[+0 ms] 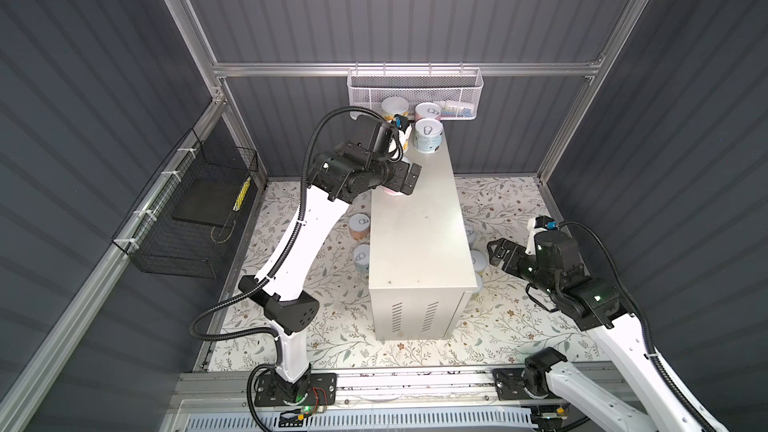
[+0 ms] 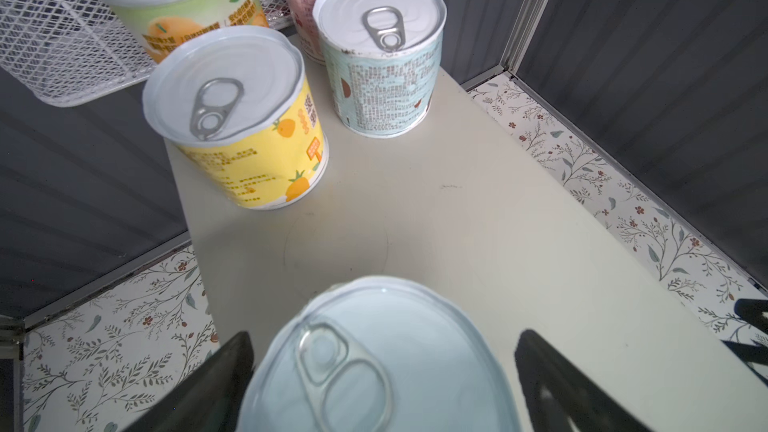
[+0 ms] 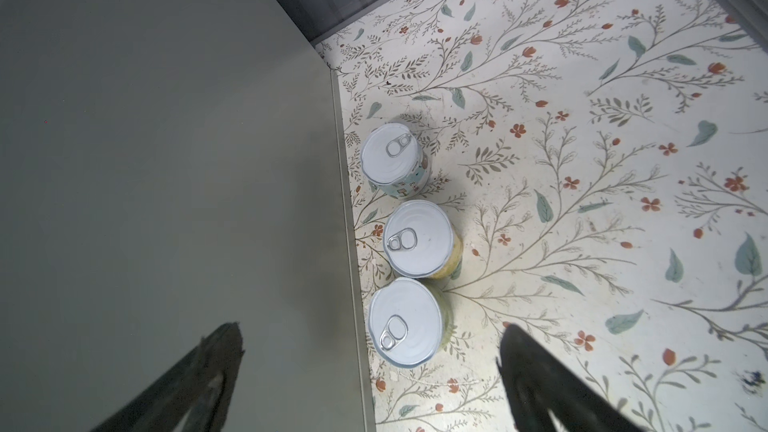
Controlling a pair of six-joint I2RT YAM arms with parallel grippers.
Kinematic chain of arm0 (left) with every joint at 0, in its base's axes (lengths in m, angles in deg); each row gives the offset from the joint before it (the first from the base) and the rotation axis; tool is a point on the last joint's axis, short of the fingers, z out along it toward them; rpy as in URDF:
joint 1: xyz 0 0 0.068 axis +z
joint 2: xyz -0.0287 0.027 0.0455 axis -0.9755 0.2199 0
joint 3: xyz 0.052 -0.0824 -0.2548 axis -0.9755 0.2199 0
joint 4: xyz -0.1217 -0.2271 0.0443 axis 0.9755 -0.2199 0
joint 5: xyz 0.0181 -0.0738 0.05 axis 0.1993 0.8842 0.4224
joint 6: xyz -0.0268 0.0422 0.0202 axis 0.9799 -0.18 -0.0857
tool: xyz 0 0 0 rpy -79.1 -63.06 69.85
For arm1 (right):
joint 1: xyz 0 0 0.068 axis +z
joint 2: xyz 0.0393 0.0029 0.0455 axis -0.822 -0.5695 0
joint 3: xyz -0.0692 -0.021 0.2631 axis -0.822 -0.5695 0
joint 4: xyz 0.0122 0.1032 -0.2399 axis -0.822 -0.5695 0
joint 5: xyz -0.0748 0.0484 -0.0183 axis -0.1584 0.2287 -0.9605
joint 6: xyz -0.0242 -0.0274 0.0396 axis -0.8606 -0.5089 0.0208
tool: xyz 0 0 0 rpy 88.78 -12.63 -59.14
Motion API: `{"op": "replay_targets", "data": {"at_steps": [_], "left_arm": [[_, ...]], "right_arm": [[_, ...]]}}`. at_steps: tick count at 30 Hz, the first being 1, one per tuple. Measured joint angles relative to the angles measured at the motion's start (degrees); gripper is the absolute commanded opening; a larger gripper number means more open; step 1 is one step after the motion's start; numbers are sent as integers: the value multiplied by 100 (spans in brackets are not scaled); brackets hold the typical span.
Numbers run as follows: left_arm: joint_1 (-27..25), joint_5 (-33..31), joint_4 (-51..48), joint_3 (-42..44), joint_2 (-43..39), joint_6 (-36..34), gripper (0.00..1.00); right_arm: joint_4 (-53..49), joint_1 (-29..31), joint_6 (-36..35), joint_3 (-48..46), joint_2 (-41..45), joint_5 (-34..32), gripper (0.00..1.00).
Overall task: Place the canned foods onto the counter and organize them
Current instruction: 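Lower the pink-labelled can onto the cabinet top beside the yellow can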
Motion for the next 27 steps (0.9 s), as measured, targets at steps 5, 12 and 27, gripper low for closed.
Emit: {"op": "replay_targets", "data": {"at_steps": [5, 12, 27], "left_arm": [[0, -37, 94, 627, -621, 9, 99], [0, -35, 319, 1609, -1259, 151, 91], [2, -120, 1156, 2245, -1224, 461, 70]], "right_arm": [[55, 0, 0, 116, -109, 109, 98], [175, 0, 4, 162, -306, 267, 98], [229, 0, 0, 313, -398, 345, 97]]}}
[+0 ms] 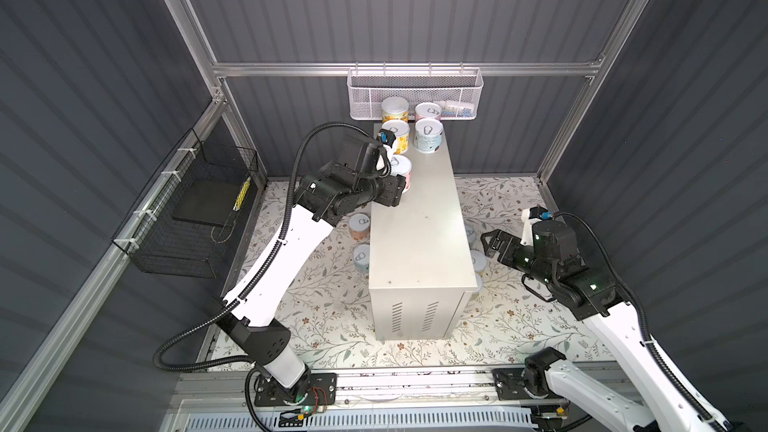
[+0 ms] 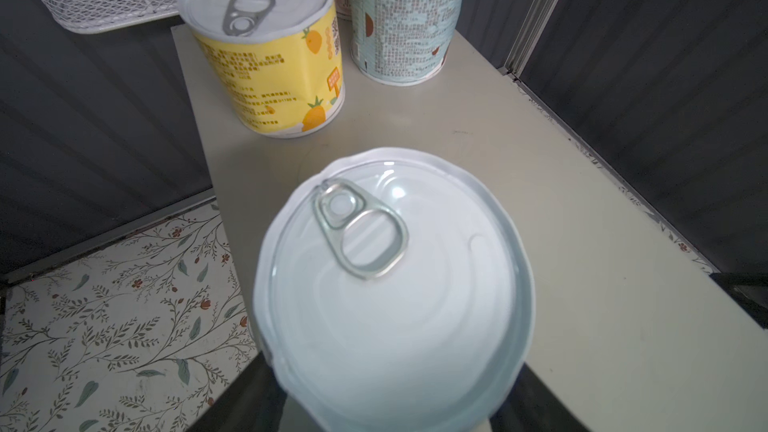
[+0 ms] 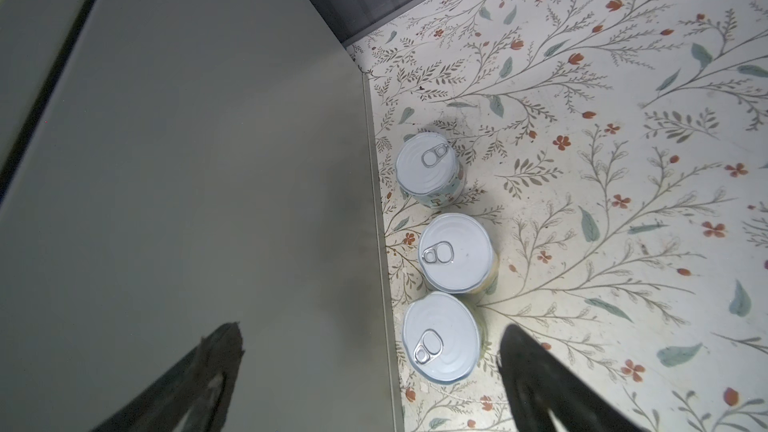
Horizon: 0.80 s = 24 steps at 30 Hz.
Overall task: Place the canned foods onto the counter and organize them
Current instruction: 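Lower the pink-labelled can onto the cabinet top beside the yellow can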
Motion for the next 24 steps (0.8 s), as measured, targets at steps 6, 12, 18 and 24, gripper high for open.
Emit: {"op": "replay_targets", "data": {"at_steps": [6, 12, 18, 24], "left_arm": [[111, -39, 278, -9, 162, 20, 66], [315, 17, 457, -90, 328, 22, 64], [492, 175, 612, -205, 518, 20, 64], [540, 321, 791, -240, 640, 20, 64]], "right_arm": [[11, 0, -2, 0, -13, 0, 98], [68, 0, -4, 0, -105, 0, 98], [96, 0, -28, 0, -175, -2, 98], [125, 0, -44, 0, -258, -2, 98]]}}
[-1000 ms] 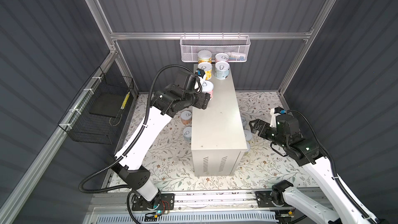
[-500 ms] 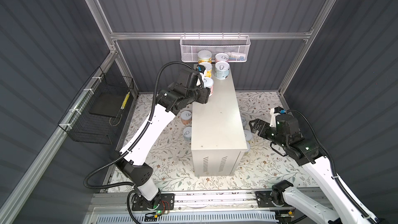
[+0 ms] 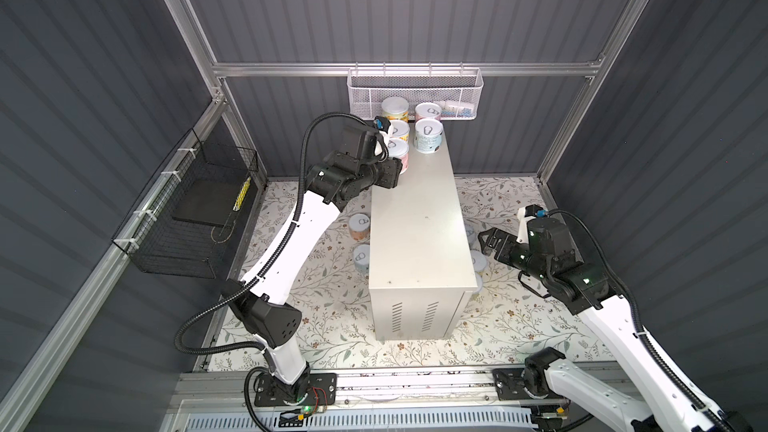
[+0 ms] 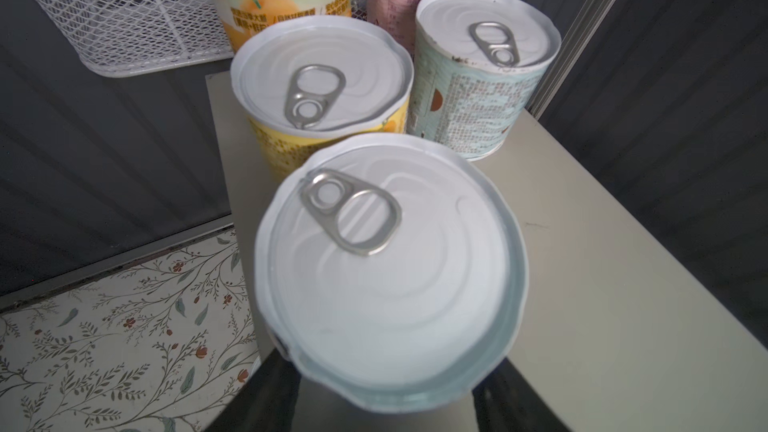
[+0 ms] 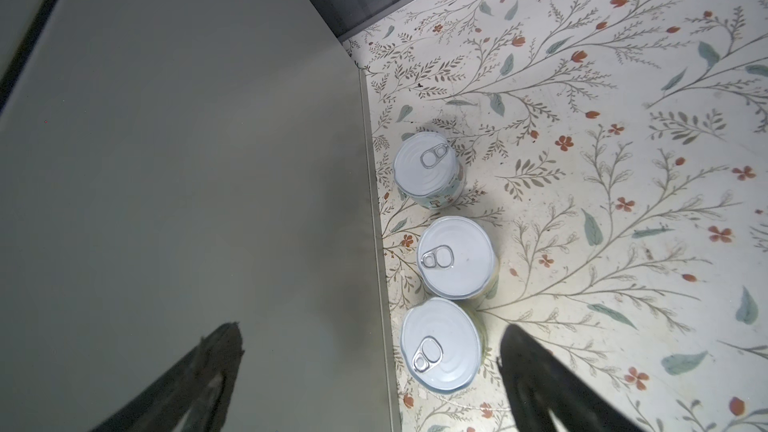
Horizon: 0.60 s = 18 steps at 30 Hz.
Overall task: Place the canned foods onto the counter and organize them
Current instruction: 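Lower the pink-labelled can onto the cabinet top beside the yellow can, then open the left gripper and withdraw it down beside the cabinet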
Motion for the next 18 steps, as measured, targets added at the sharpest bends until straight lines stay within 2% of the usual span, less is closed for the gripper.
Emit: {"op": "replay_targets", "data": {"at_steps": [7, 12, 15, 18], "left_arm": [[39, 55, -28, -205, 164, 0, 64], [50, 127, -55, -299, 271, 2, 68], [50, 129, -83, -284, 293, 26, 78], [50, 122, -68, -166, 278, 63, 96]], "right_arm": [[2, 0, -20, 0, -50, -2, 98], [2, 0, -20, 0, -48, -24, 98], [0, 0, -17, 0, -37, -26, 98], [-4, 0, -13, 0, 33, -24, 98]]}}
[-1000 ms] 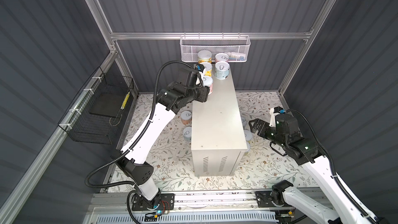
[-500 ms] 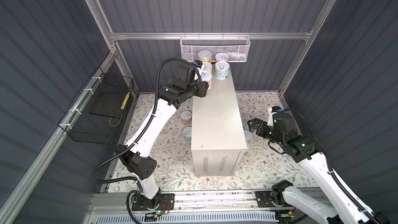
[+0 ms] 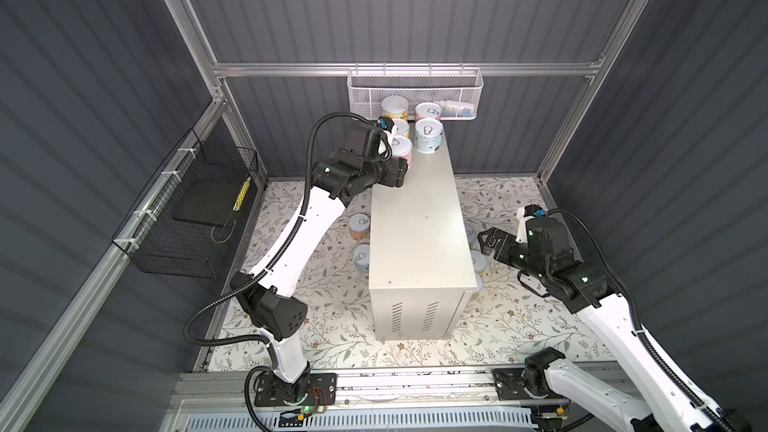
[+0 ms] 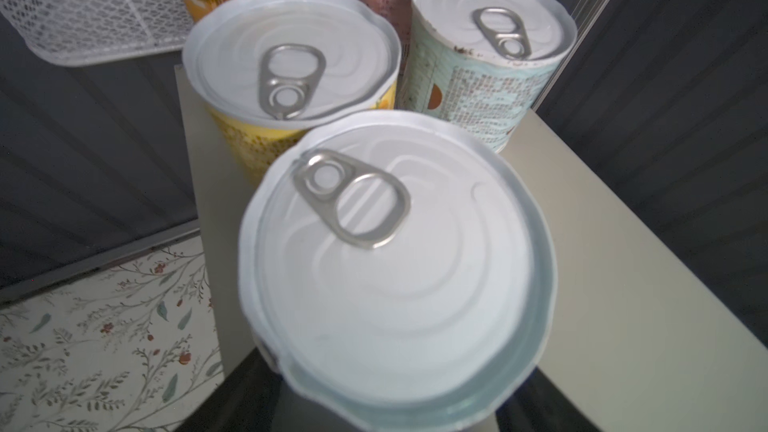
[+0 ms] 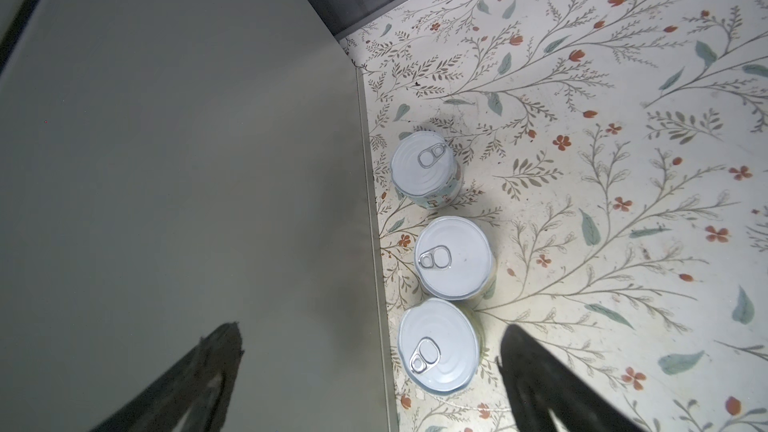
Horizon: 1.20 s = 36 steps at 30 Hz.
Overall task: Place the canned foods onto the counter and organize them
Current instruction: 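Open the left gripper and withdraw it down beside the cabinet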
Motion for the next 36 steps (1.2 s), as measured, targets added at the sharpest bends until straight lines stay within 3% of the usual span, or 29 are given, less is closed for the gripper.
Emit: {"op": "replay_targets", "data": {"at_steps": [1, 8, 22, 36], "left_arm": [[0, -22, 66, 48, -15, 0, 99], [0, -149, 85, 612, -549, 2, 99], [22, -505, -103, 2162, -2503, 70, 99], [26, -1062, -756, 3257, -3467, 385, 99]], "right_arm": [[-2, 0, 2, -2, 44, 0, 98], [-28, 0, 39, -105, 330, 4, 98], [-313, 0, 173, -704, 772, 61, 97], [-380, 2, 363, -1069, 776, 133, 97]]}}
